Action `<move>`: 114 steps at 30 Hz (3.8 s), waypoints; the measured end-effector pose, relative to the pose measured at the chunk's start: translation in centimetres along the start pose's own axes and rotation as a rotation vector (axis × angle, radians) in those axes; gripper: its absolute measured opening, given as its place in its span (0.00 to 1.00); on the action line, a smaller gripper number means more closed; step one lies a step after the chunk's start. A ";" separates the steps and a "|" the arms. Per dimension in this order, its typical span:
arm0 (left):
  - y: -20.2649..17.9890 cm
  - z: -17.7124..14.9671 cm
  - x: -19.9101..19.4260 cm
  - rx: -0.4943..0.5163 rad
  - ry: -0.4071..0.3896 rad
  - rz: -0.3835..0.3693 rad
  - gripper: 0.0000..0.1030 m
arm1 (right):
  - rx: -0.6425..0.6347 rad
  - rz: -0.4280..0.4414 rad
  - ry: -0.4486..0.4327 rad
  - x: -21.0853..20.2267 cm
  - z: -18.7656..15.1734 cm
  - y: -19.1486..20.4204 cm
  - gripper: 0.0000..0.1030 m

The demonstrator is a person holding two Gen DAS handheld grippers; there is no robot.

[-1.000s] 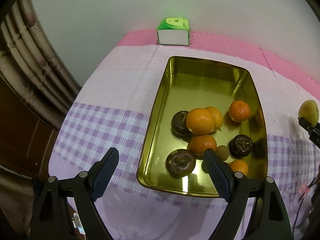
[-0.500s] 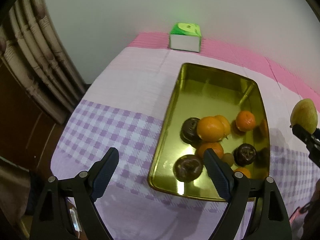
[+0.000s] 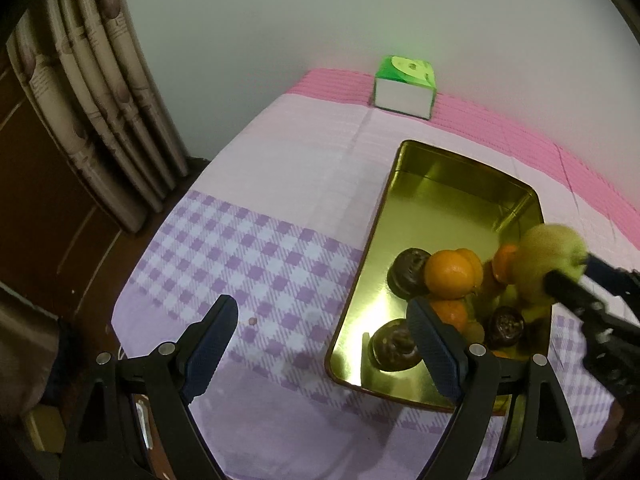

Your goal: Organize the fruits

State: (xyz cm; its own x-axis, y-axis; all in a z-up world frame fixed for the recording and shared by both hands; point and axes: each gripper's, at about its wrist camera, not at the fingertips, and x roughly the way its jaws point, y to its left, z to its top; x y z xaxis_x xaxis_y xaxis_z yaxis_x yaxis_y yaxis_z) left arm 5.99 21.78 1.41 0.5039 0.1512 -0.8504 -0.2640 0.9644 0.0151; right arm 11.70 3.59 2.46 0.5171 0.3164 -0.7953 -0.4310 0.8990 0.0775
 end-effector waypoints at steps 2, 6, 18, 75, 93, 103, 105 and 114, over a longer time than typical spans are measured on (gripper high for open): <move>0.3 0.1 0.1 -0.012 0.002 -0.006 0.84 | -0.017 0.002 0.045 1.3 0.1 0.8 0.52; 0.2 0.2 0.3 -0.010 0.007 -0.007 0.84 | -0.072 -0.023 0.028 1.5 -0.3 2.0 0.52; 0.1 0.2 0.2 -0.006 0.008 -0.006 0.84 | -0.120 -0.024 0.010 2.1 -0.6 3.4 0.54; -3.8 -2.1 -1.0 0.169 0.006 -0.011 0.84 | 0.074 -0.188 0.107 -2.4 -5.9 1.0 0.99; -4.5 -2.3 -1.0 0.193 0.006 -0.012 0.84 | 0.080 -0.174 0.137 -1.5 -6.4 1.0 0.99; -4.5 -2.4 -0.9 0.201 0.007 -0.012 0.84 | 0.076 -0.167 0.142 -1.2 -6.5 1.2 0.99; -4.5 -2.4 -0.9 0.204 0.006 -0.011 0.84 | 0.076 -0.166 0.144 -1.2 -6.5 1.2 0.99; -4.6 -2.4 -0.9 0.205 0.007 -0.010 0.84 | 0.080 -0.156 0.152 -1.0 -6.6 1.2 0.99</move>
State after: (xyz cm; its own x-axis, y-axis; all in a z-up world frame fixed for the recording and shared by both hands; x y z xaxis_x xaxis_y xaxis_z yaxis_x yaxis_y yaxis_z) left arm 4.77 16.68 0.83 0.4998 0.1401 -0.8547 -0.0854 0.9900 0.1123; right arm 5.79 2.32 -0.67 0.4526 0.1280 -0.8825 -0.2913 0.9566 -0.0106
